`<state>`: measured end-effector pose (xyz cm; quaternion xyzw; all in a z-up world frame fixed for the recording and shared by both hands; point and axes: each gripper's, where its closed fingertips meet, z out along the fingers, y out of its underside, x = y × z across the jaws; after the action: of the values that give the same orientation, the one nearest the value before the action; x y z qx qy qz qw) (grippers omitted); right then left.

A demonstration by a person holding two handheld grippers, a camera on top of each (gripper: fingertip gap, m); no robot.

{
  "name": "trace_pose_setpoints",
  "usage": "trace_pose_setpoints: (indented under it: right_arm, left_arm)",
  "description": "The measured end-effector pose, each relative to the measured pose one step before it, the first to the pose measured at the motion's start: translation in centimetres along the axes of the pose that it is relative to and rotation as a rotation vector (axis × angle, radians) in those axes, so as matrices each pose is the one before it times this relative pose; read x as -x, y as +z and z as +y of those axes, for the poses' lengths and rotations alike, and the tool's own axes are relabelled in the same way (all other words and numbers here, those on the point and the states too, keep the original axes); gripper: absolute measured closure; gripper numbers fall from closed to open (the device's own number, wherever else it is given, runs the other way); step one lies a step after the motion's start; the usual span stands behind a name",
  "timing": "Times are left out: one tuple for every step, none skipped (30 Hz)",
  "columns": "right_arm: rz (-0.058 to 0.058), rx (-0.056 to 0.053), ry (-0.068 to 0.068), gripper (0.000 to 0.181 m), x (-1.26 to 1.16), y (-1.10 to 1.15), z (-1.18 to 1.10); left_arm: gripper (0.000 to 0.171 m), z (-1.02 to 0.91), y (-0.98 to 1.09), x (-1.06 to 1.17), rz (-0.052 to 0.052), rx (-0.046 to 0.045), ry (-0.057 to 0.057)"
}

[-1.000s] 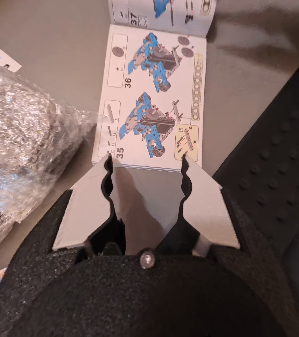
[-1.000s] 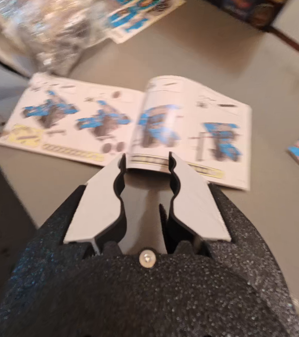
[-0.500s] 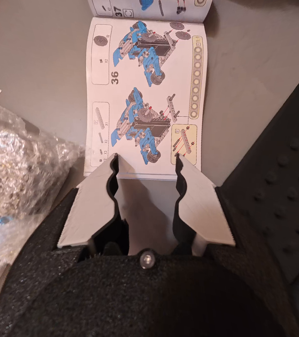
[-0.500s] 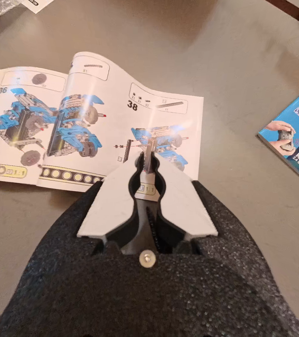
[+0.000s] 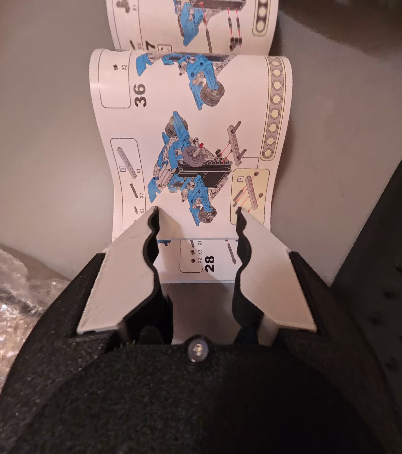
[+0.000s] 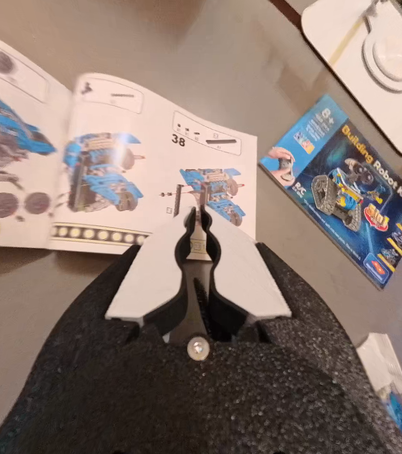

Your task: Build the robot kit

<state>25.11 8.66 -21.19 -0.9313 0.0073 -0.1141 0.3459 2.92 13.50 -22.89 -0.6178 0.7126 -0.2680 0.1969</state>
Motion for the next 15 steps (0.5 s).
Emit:
trace_pose_setpoints:
  right_arm:
    - [-0.0577,-0.0664,-0.0193,0.17,1.108,-1.108,-1.318]
    - [-0.076,-0.0755,-0.04,0.161,1.708,-1.329,-1.572]
    - [-0.1113,-0.0602,-0.0517,0.152,2.481,-1.209,-1.445]
    - [-0.1676,-0.0284,-0.0548,0.137,3.53,-0.907,-1.024]
    - [-0.1451,0.0027,-0.043,0.122,3.307,-0.236,-0.653]
    - [-0.0566,0.0378,-0.0438,0.118,1.869,0.511,-0.016]
    - [0.0192,0.0629,-0.0726,0.117,0.581,0.834,0.647]
    - [0.052,0.0531,-0.0811,0.118,-0.05,0.914,0.755]
    - [0.0377,0.0246,-0.0621,0.124,0.049,0.918,0.511]
    - [0.0172,0.0267,-0.0381,0.127,0.18,0.847,0.547]
    - [0.0532,0.031,-0.032,0.127,-0.477,0.736,0.507]
    - [0.0578,0.0104,-0.0412,0.13,-0.485,0.452,0.105]
    - [0.0469,-0.0138,-0.0319,0.139,-0.405,0.107,-0.259]
    - [0.0397,-0.0304,-0.0078,0.152,-0.485,-0.154,-0.551]
    - [0.0209,-0.032,0.0149,0.158,-0.382,-0.241,-0.574]
  left_arm:
    - [0.109,-0.128,0.066,0.05,0.0067,-0.00896,-0.0028]
    - [0.109,-0.077,0.034,0.037,0.0054,-0.00458,0.0]
    - [0.109,-0.039,0.01,0.029,0.0043,-0.00058,0.002]
    - [0.109,-0.01,0.006,0.032,0.0032,0.00051,0.0018]
    - [0.11,-0.03,0.0,0.059,0.0017,-0.00109,0.0001]
    - [0.111,-0.017,0.008,0.054,0.0017,-0.00271,-0.0001]
    - [0.112,-0.019,0.006,0.056,0.0016,-0.00342,0.0003]
    - [0.113,-0.01,-0.012,0.071,0.0,-0.0029,-0.0003]
    - [0.114,-0.007,0.001,0.044,0.001,-0.00247,-0.0011]
    - [0.114,-0.014,-0.008,0.017,0.0015,-0.003,-0.0022]
    - [0.114,-0.006,-0.007,0.007,0.0017,-0.00393,-0.0029]
    - [0.114,-0.004,-0.003,0.0,0.0014,-0.00314,-0.0018]
    - [0.114,0.006,-0.008,-0.001,0.0007,-0.00286,-0.0004]
    - [0.113,0.01,-0.035,-0.036,0.0028,-0.00224,-0.002]
    - [0.112,-0.044,-0.103,-0.079,0.0084,-0.00645,-0.0106]
